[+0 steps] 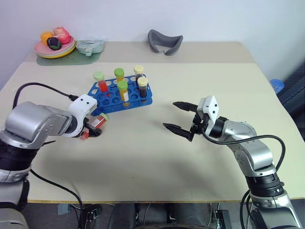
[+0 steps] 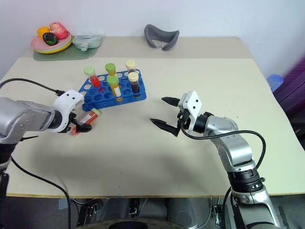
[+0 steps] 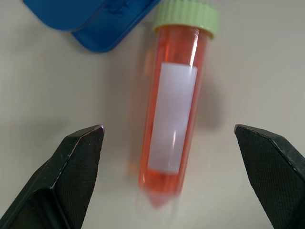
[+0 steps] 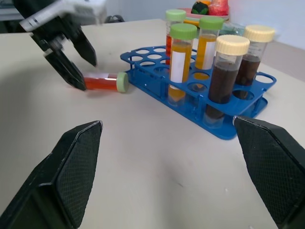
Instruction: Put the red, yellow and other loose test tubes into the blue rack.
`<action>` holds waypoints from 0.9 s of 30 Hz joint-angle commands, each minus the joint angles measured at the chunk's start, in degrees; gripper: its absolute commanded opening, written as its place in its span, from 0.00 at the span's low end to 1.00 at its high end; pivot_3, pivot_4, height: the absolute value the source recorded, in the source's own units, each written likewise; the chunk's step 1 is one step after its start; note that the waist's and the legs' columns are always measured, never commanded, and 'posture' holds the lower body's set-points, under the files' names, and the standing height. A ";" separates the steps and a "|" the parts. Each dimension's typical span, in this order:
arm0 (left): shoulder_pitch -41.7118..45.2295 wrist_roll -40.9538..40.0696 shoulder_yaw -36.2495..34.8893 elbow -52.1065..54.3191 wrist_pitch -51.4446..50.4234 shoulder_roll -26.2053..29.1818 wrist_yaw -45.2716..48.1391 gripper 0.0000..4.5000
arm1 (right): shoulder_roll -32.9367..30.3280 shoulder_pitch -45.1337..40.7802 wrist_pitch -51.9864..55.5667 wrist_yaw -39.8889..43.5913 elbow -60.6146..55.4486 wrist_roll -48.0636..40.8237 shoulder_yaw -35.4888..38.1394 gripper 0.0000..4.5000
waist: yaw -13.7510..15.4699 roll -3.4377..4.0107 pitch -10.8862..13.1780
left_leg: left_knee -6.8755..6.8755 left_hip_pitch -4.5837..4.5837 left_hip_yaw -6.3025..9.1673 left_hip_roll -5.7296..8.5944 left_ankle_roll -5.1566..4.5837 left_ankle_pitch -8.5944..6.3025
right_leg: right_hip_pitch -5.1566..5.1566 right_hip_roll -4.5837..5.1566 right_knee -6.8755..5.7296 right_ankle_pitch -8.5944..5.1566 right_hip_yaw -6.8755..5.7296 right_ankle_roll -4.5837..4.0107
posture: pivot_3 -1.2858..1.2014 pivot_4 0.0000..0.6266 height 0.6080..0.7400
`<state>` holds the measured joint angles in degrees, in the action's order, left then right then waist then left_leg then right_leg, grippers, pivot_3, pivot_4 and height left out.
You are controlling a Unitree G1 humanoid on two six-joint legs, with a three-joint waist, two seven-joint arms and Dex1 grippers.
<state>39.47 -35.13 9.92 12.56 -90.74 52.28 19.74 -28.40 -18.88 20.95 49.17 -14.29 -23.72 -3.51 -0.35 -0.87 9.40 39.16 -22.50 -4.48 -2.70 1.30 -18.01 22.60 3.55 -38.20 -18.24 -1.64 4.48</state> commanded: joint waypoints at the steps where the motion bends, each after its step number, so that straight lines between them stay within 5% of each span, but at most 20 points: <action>1: 3.95 3.73 3.22 -3.68 -0.87 -0.91 -0.45 0.99 | 0.43 -0.38 -0.77 -0.40 -1.90 -0.33 0.25 1.00 | -0.04 -0.05 0.03 | 0.01 0.00 0.00 -0.01 0.00 0.00 | 0.00 0.00 -0.01 0.00 0.00 0.00 | 0.52 0.24 0.96; 17: 7.54 9.03 6.16 -13.87 -0.21 -3.91 2.31 0.99 | 0.88 -0.11 -0.70 -1.83 -2.46 -0.34 -0.17 1.00 | -0.18 -0.01 0.00 | 0.04 0.04 -0.02 -0.01 0.01 0.01 | 0.01 0.01 -0.09 0.00 0.02 0.01 | 0.52 0.24 0.96; 20: 7.33 9.59 6.10 -13.63 0.00 -3.82 2.85 0.83 | 0.91 -0.21 -0.68 -1.81 -2.40 -0.35 -0.21 1.00 | -0.23 -0.01 0.01 | 0.05 0.04 -0.02 -0.01 0.01 0.01 | 0.01 0.01 -0.09 0.00 0.02 0.00 | 0.52 0.24 0.96; 22: 7.20 9.88 5.75 -13.65 -0.15 -3.93 2.81 0.61 | 0.90 -0.33 -0.67 -1.78 -2.30 -0.34 -0.21 1.00 | -0.27 -0.01 0.01 | 0.05 0.03 -0.02 -0.01 0.01 0.01 | 0.02 0.01 -0.09 0.00 0.03 0.00 | 0.52 0.24 0.96; 27: 6.74 10.29 4.93 -13.35 -0.41 -4.13 3.22 0.61 | 0.88 -0.66 -0.76 -1.59 -1.98 -0.27 -0.27 1.00 | -0.29 -0.01 0.01 | 0.04 0.03 -0.02 -0.02 0.01 0.01 | 0.04 0.00 -0.10 0.00 0.03 0.00 | 0.52 0.24 0.96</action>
<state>46.83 -26.65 15.11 -0.58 -90.77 47.68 23.42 -27.77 -18.68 20.95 47.55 -14.49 -23.69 -3.99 -0.64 -0.88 9.41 39.20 -22.47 -4.50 -2.72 1.32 -18.00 22.64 3.55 -38.30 -18.24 -1.60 4.49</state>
